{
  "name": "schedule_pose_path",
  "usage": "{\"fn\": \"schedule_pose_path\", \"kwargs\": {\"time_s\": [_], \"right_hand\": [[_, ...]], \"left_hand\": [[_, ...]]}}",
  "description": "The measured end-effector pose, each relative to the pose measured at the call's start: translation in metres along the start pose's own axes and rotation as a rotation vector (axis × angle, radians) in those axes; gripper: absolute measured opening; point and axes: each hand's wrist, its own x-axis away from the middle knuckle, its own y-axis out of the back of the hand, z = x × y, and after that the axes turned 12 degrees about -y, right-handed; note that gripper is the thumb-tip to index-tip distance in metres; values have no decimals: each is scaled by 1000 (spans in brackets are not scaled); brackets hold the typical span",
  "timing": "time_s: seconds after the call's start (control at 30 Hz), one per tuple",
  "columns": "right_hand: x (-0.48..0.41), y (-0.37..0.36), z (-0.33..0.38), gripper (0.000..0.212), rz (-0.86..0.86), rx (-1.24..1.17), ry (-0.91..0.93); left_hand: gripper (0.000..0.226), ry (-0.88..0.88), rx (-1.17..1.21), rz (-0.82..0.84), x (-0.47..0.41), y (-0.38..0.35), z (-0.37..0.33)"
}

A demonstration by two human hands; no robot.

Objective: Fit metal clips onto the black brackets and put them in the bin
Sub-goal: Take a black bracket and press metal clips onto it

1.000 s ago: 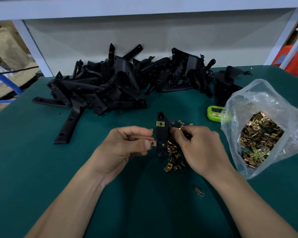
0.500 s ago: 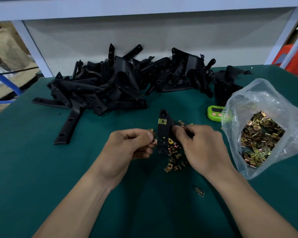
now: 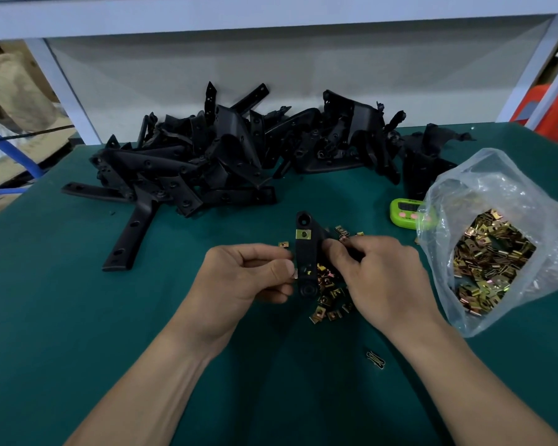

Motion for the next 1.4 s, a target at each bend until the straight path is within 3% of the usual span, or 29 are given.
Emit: {"fn": "schedule_pose_path", "kwargs": {"time_s": [0.33, 0.7, 0.93, 1.13, 1.4], "right_hand": [[-6, 0, -1, 70, 65, -41, -11], [-2, 0, -1, 69, 33, 5, -14], [6, -5, 5, 61, 0, 25, -94], [1, -4, 5, 60, -15, -46, -147], [7, -6, 6, 60, -58, -32, -125]], "left_hand": [[7, 15, 45, -144, 1, -7, 5], [9, -33, -83, -146, 4, -15, 10], [30, -154, -450, -228, 11, -30, 16], [6, -168, -600, -202, 19, -46, 20], [38, -218, -909, -248, 17, -41, 26]]}}
